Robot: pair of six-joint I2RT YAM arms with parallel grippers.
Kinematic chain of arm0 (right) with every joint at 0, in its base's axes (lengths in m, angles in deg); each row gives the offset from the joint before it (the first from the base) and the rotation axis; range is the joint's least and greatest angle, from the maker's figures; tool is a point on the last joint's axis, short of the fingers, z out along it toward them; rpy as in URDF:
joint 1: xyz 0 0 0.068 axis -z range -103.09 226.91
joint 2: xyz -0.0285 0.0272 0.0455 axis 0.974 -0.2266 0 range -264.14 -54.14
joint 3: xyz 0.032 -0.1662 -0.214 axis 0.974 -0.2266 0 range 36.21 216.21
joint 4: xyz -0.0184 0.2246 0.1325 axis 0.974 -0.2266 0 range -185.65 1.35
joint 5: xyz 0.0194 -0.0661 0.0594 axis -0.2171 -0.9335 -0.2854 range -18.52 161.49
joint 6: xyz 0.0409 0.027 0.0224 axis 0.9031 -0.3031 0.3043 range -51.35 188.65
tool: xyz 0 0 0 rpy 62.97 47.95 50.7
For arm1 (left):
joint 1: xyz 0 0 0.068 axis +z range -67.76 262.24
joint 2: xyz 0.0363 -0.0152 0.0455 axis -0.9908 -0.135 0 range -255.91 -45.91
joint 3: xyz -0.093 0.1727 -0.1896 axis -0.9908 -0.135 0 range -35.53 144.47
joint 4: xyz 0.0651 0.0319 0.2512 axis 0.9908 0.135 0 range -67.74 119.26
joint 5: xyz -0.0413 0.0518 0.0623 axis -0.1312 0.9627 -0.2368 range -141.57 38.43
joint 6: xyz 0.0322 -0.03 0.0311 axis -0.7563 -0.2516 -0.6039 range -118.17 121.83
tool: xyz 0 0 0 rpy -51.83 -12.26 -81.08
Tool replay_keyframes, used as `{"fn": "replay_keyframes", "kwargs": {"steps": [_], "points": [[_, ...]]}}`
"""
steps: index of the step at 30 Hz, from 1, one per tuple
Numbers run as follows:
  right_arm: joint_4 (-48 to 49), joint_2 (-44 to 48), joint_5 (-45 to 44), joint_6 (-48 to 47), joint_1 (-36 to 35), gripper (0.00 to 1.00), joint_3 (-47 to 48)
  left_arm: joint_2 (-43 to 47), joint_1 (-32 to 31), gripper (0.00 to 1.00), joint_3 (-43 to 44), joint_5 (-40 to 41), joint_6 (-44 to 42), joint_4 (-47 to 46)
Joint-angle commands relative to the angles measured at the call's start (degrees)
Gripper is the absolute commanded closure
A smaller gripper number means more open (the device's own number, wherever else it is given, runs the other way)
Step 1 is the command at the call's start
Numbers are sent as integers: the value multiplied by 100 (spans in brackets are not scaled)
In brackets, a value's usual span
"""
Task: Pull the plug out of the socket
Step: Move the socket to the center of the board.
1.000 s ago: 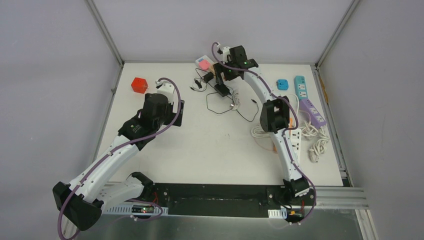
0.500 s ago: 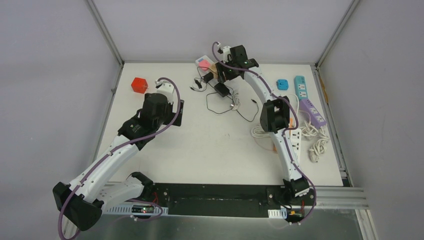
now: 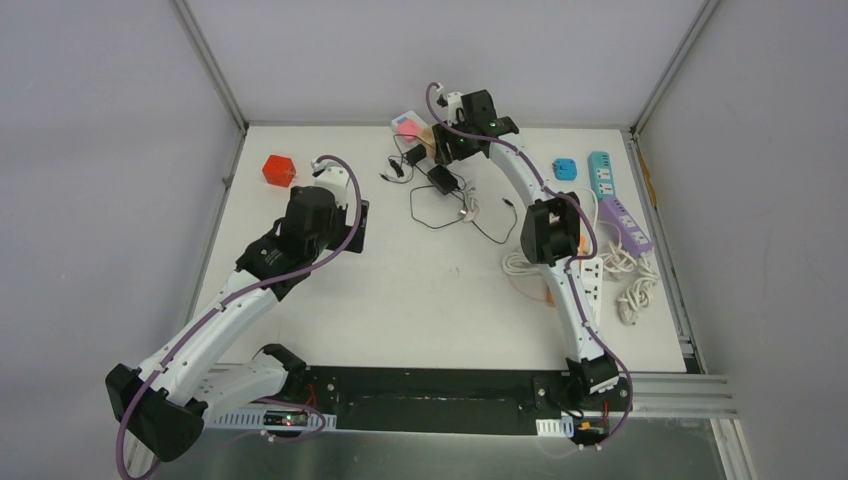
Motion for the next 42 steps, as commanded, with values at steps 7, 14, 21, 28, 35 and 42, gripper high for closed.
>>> {"fn": "replay_keyframes", "kwargs": {"steps": [7,14,21,28,35,42], "points": [[-308,409,1090,-339,-146,87,19,108,74,1,4,-29,-7,-197],[-594,994,1554,-958,-395,91,-867,231,83,1,6,21,12,-199],[-892,1805,2030,-1787,-812,92,-2145,485,92,1,-42,135,32,-235],[-1171,2714,2379,-2710,-1334,92,-3547,714,117,3,-112,-68,64,-293],[-1199,3460,2395,-3308,-1644,90,-4670,983,207,4,-154,-324,379,-296],[-1121,4070,2153,-3778,-1706,86,-5451,1521,233,4,-579,-1001,1803,-431]]}}
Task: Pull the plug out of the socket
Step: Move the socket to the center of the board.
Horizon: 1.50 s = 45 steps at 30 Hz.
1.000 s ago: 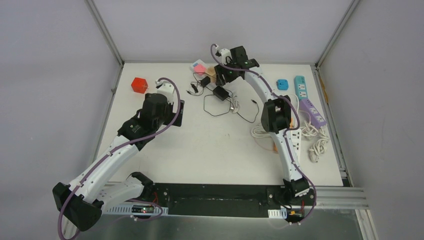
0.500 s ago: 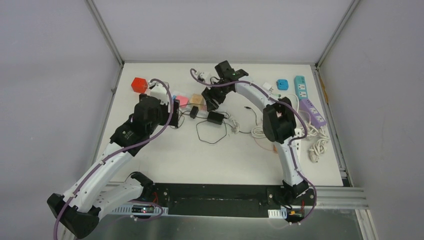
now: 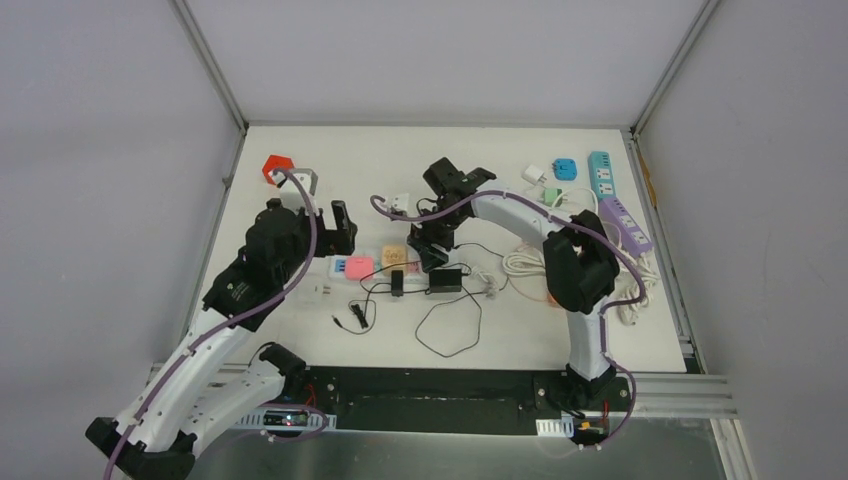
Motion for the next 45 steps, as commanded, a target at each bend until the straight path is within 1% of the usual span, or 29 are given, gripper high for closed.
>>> {"fn": "replay_keyframes", "kwargs": {"steps": [1,5,8,13,18,21,26,33,40,45], "points": [[-200,703,108,-410,23,85,-284,407,45,5,-474,-602,1337,-384],[-138,830,-85,-503,23,81,-468,734,45,5,-1171,-706,2366,-682],[-48,856,-252,-444,38,80,-514,869,44,7,-1471,-783,2936,-816],[-60,898,-271,-511,76,78,-603,909,44,9,-1573,-796,3147,-749],[-111,880,-279,-592,119,74,-656,749,45,10,-1723,-777,3344,-750],[-186,831,-280,-655,141,73,-639,642,43,12,-1851,-691,3473,-749],[-283,814,-323,-740,187,73,-625,576,38,12,-2056,-568,3645,-865],[-452,799,-335,-938,297,72,-612,395,44,13,-2540,-633,4271,-1580],[-484,752,-257,-938,331,72,-612,309,44,16,-3249,-164,5649,-2234],[-505,716,-232,-946,332,72,-603,248,45,16,-3752,-236,6290,-3021]]}}
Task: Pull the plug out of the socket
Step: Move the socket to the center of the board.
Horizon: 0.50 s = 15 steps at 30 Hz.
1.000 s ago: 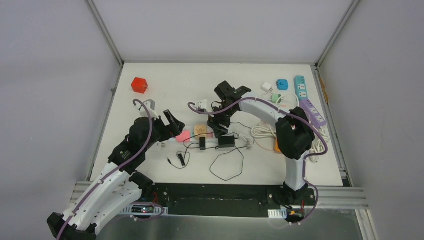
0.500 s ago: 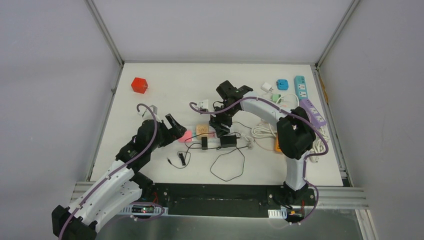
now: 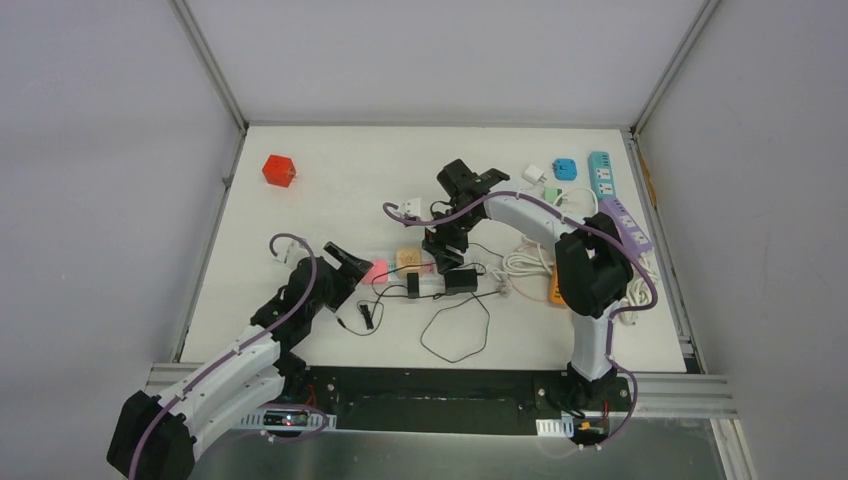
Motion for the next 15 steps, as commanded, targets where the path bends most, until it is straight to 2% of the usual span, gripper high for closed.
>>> {"fn": "replay_keyframes", "kwargs": {"steps": [1,11,15], "points": [[-330,228,-58,-95,80,72,46,-93,45,16,-336,100,890,-1088],[-371,133,5,-86,67,71,72,-691,42,17,-593,-177,1305,-2124],[-381,114,-1,-94,58,71,81,-815,40,21,-611,-234,1374,-2364]]}}
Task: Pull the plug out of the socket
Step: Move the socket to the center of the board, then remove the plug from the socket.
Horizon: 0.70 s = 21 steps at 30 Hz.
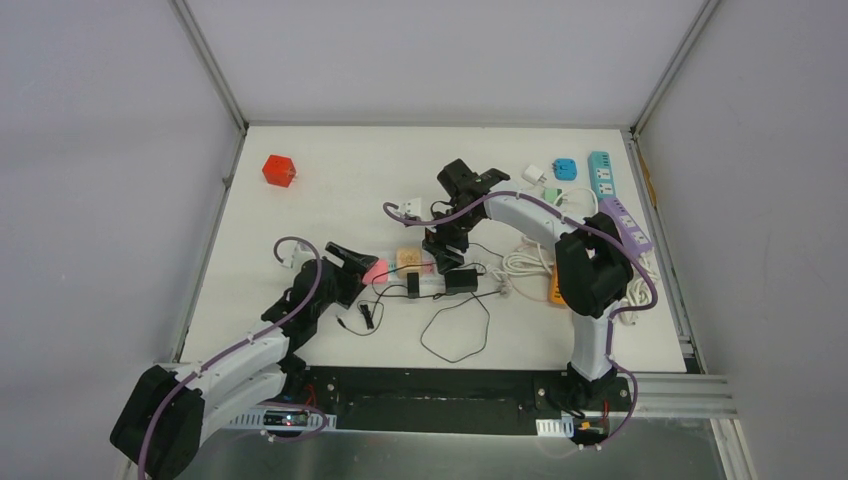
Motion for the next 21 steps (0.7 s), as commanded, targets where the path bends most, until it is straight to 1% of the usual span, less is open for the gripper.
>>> {"fn": "replay_keyframes", "kwargs": {"steps": [1,10,12,15,21], "points": [[-374,115,-15,-75,53,71,81,-68,44,23,-36,-82,271,-686],[-393,66,-24,-83,44,71,88,544,44,35,57,-22,331,-341],[-408,50,-26,-94,36,71,99,617,45,35,76,23,303,-265],[-428,21,-28,-100,36,71,114,493,45,36,32,73,331,-337],[-446,7,-34,-94,27,71,125,-45,45,36,101,-58,286,-761]]}}
